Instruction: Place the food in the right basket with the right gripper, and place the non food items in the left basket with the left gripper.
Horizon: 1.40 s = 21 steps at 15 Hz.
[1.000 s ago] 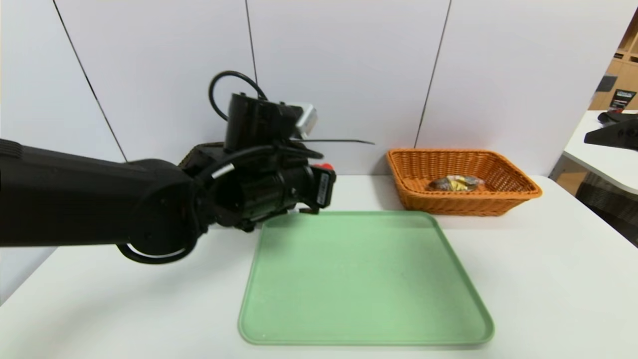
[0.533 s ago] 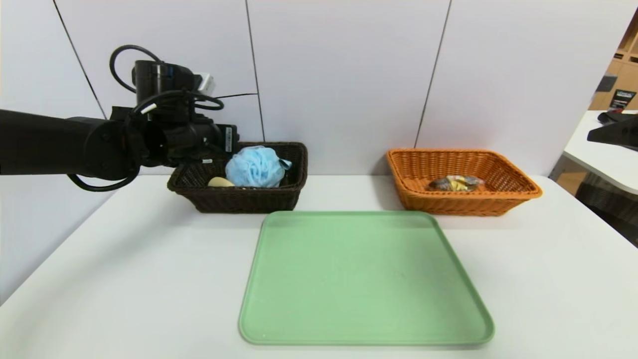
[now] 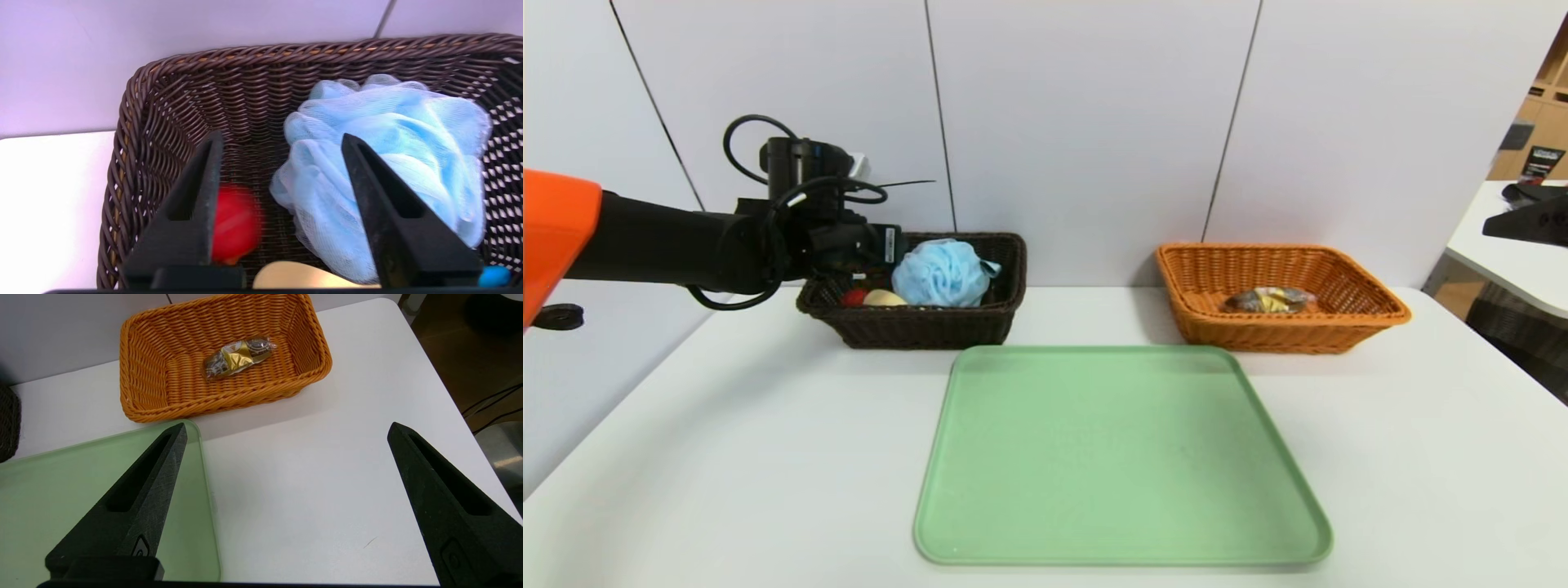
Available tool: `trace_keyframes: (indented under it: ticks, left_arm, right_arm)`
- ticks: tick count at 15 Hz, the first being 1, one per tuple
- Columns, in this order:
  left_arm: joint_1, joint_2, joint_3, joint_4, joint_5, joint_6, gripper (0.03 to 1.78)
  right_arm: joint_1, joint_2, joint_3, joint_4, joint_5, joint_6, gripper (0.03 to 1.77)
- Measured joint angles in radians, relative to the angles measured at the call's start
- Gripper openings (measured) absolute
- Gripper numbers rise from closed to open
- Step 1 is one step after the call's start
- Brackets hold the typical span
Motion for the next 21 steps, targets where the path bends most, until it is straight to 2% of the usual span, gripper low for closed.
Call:
trace_keyframes:
  ticks: [3, 7, 10, 11, 13, 14, 16, 19, 21]
  left_arm:
    - [0.006, 0.013, -0.003, 0.0, -0.001, 0.001, 1.31]
    - [0.003, -0.039, -0.024, 0.04, 0.0, 0.01, 1.46]
    - [-0.014, -0.186, -0.067, 0.243, -0.004, 0.074, 1.54]
    - [-0.018, -0.242, -0.076, 0.323, -0.012, 0.094, 1.56]
    - [-0.023, -0.363, -0.072, 0.475, -0.049, 0.114, 1.59]
    - [-0.025, -0.425, -0.057, 0.545, -0.066, 0.119, 1.6]
    - [-0.026, -0.554, -0.014, 0.696, -0.088, 0.124, 1.63]
    - [-0.026, -0.754, 0.082, 0.914, -0.084, 0.12, 1.65]
    - [0.001, -0.891, 0.156, 1.017, -0.06, 0.117, 1.66]
  right_arm:
    - [0.0, 0.004, 0.005, -0.001, 0.008, 0.001, 1.69]
    - [0.0, 0.004, 0.005, 0.003, 0.009, -0.002, 1.69]
    - [-0.03, -0.01, 0.01, 0.043, 0.034, -0.046, 1.69]
    - [-0.067, -0.015, 0.011, 0.07, 0.063, -0.082, 1.69]
    - [-0.165, -0.027, 0.017, 0.154, 0.163, -0.182, 1.69]
    - [-0.197, -0.034, 0.019, 0.222, 0.207, -0.24, 1.69]
    - [-0.221, -0.044, 0.017, 0.375, 0.254, -0.312, 1.69]
    - [-0.216, -0.054, 0.04, 0.601, 0.33, -0.329, 1.69]
    - [-0.213, -0.087, 0.09, 0.746, 0.356, -0.335, 1.69]
